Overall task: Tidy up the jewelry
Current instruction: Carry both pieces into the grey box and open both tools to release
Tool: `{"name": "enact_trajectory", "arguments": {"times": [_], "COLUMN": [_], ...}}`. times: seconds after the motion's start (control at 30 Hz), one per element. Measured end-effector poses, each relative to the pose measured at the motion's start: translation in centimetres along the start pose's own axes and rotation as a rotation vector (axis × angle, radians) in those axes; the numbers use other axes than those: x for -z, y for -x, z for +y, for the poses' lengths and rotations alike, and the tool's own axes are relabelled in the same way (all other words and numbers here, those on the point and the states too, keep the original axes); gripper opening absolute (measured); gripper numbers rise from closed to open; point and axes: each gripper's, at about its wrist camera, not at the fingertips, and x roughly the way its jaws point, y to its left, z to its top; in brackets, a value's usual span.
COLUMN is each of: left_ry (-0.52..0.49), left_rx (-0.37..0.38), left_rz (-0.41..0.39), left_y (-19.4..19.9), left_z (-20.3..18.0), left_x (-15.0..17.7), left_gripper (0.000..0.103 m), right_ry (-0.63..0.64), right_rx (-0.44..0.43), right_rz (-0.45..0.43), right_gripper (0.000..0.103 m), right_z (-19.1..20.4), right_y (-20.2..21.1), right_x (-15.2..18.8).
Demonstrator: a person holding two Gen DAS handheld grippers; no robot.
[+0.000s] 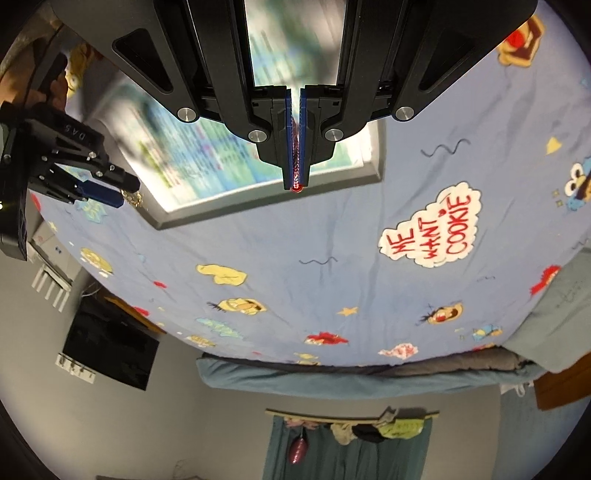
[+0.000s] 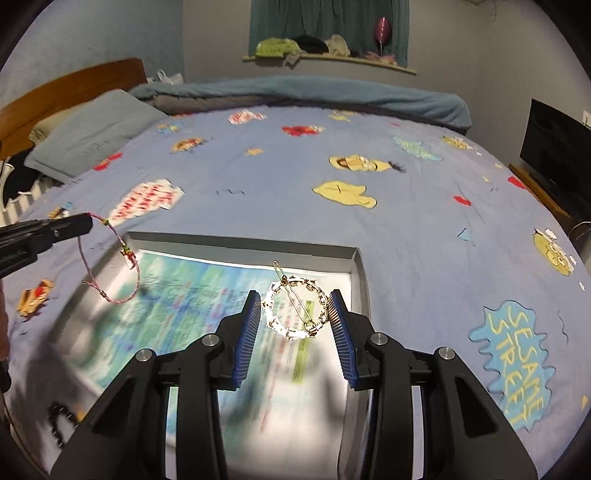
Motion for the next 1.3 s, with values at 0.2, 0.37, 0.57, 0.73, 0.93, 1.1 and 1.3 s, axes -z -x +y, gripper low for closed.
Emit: {"name": "enact_trajectory", "arguments": {"times": [0.2,0.37,0.57,0.73,0.93,1.1,1.3], "left_ry": [0.029,0.0,-0.043,-0.056,-0.042,-0.039,-0.026], "left_rx": [-0.04,-0.089,-0.118,-0.123,-0.131,-0.144,-0.152], "left_rz": [0.095,0.151,0.178,0.192,0.193,0.169,0.108], "left_y": [-3.9,-5.6,-6.8,-7.2,-7.3,-6.8,-4.9], "left_z": [1.1,1.2,0.7,0.5,0.8,0.8,0.6], "left_x": [0.0,0.8,1.5,1.8,1.8,1.7,1.5], "left_gripper": [0.003,0.003,0.003,0.004,0.017,0.03,0.068], "right_ry": [0.015,0.036,0.036,0.018,0.031,0.032,0.011], "right_rx": [0.032,0.045,0.042,0.03,0.025,0.021,0.005], "right_rz": [0.07,0.116,0.159,0.168,0.167,0.138,0.069], "right_gripper": [0.038,0.038,0.038,0.038,0.043,0.055,0.076], "right_z": [0.0,0.0,-0.1,-0.4,-0.1,0.0,-0.4], "right_y": [-3.1,-4.5,-5.6,-5.8,-5.7,-5.1,-2.8], "right_x": [-0.9,-1.2,-1.0,-0.8,-0.7,-0.9,-1.0]}}
